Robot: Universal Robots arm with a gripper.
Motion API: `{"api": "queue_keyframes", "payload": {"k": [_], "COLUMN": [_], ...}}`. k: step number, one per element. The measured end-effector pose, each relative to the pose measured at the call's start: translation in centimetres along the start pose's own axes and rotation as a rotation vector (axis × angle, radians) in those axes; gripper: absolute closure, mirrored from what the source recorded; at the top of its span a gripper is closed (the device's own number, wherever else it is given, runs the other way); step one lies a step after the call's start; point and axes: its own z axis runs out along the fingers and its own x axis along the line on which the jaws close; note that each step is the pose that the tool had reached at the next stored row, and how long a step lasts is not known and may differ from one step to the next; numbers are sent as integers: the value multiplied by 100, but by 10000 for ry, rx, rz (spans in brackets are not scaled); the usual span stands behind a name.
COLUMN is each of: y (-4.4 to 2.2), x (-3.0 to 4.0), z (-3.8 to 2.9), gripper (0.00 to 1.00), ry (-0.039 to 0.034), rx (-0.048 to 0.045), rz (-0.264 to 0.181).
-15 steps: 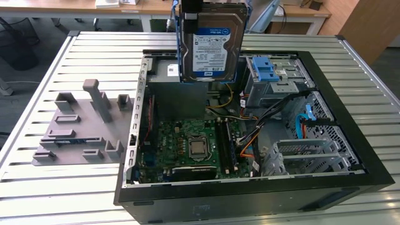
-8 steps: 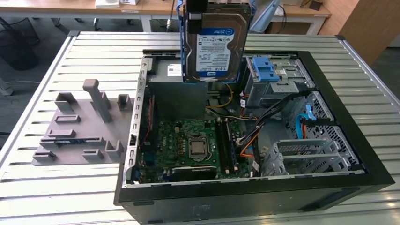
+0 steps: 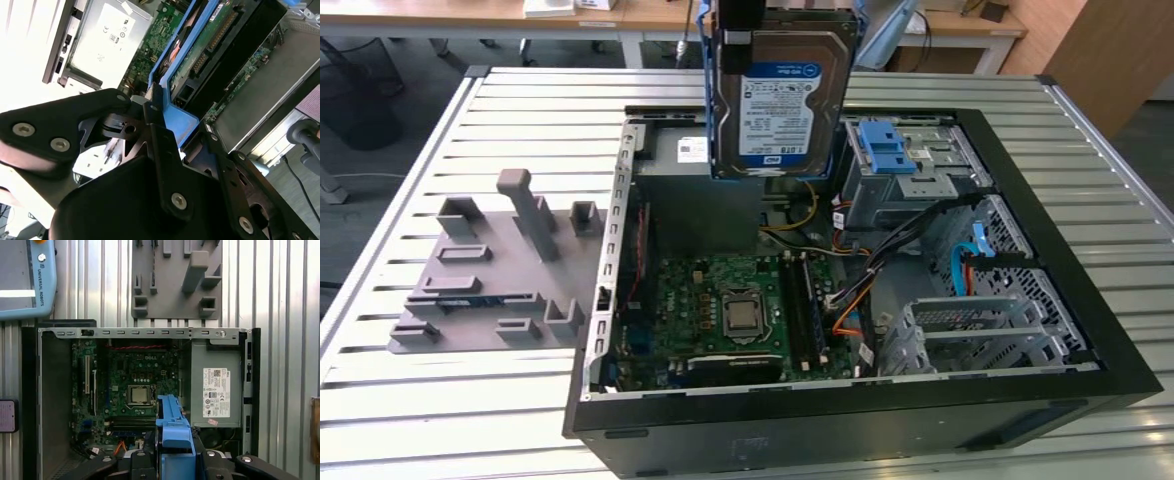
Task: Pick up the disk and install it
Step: 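Insert the disk into the insertion slot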
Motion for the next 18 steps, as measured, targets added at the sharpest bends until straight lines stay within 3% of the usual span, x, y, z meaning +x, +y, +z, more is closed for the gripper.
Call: {"api": "queue_keyframes", "payload": {"k": [11,18], "y": [-1,-4], "x": [167,422], "z": [1,5], "gripper": [64,64], "ry": [-1,0], "rx": [0,-6], "rz": [0,-1]}}
